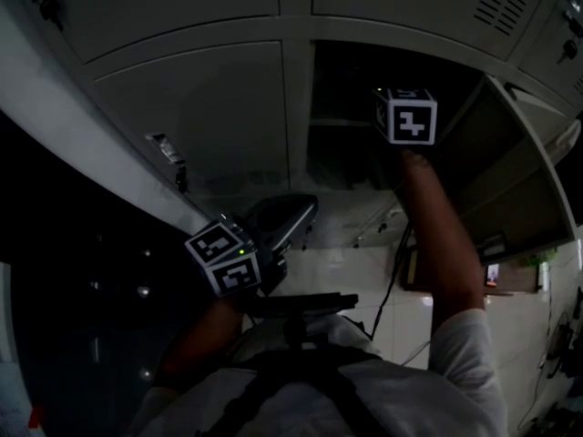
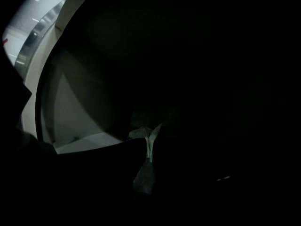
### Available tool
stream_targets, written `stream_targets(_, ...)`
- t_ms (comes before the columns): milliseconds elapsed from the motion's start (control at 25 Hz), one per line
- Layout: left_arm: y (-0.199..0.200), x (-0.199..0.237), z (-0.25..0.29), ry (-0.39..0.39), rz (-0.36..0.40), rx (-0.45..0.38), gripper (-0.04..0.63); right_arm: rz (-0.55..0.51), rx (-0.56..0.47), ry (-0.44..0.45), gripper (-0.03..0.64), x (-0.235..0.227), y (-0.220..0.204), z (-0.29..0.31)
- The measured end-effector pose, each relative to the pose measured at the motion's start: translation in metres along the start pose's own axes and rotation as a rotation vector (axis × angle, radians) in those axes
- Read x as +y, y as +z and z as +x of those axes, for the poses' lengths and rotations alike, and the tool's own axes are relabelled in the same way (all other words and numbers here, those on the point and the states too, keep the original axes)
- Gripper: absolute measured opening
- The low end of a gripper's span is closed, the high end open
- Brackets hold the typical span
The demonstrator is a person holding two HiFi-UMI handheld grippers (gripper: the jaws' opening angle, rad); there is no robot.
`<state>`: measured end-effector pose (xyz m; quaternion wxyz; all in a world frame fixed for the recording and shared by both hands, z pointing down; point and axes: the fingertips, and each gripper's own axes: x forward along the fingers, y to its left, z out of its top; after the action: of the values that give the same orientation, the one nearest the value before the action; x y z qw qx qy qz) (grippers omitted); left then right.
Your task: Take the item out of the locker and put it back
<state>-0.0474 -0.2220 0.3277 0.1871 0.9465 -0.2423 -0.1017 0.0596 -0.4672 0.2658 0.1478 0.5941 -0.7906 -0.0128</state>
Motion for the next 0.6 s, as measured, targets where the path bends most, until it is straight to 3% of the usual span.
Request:
stream_targets(120, 0.002, 0.000, 0.000, 0.006, -0.001, -0.012, 0.003, -0.013, 0.006, -0.001, 0.045, 0.002, -0.001, 0.002)
stream_targets(320, 0.003, 0.000, 0.000, 0.010, -0.004, -0.016, 0.003, -0.015, -0.017, -0.009, 0.155, 0.000, 0.004, 0.000)
stream_targets(600, 0.005, -0.001, -0.001, 0.009, -0.003, -0.022, 0.003, -0.018, -0.086, -0.014, 0.189, -0.002, 0.020, -0.012)
